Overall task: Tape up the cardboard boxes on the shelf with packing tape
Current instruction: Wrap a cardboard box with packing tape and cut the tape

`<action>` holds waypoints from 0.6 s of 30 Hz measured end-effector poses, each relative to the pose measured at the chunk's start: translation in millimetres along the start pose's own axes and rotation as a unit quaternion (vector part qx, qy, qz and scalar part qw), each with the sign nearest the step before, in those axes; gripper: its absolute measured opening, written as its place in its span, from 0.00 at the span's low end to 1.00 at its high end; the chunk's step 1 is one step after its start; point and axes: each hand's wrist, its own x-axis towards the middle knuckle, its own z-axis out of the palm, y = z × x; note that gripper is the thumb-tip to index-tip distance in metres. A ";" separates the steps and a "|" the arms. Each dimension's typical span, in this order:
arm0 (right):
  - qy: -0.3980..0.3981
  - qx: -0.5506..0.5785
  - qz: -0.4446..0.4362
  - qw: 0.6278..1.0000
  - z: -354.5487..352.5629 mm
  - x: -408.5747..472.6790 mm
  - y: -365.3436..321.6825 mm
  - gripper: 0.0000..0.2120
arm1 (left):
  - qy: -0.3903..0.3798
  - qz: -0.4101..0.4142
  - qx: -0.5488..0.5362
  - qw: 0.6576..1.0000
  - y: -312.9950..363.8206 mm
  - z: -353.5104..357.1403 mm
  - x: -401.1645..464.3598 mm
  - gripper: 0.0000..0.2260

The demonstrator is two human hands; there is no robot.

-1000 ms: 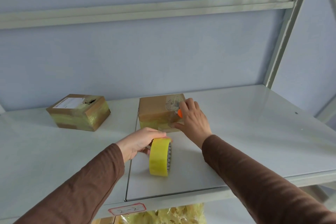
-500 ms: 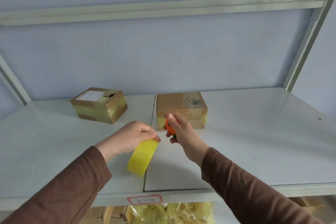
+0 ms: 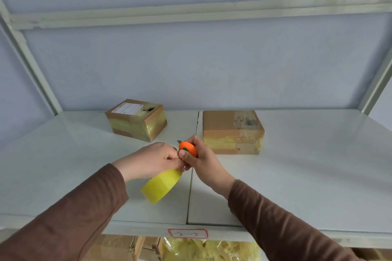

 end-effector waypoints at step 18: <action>0.080 -0.136 0.057 0.986 4.8 0.8 47.3 0.04 | 0.080 0.078 -0.091 0.990 -55.9 46.4 7.1 0.48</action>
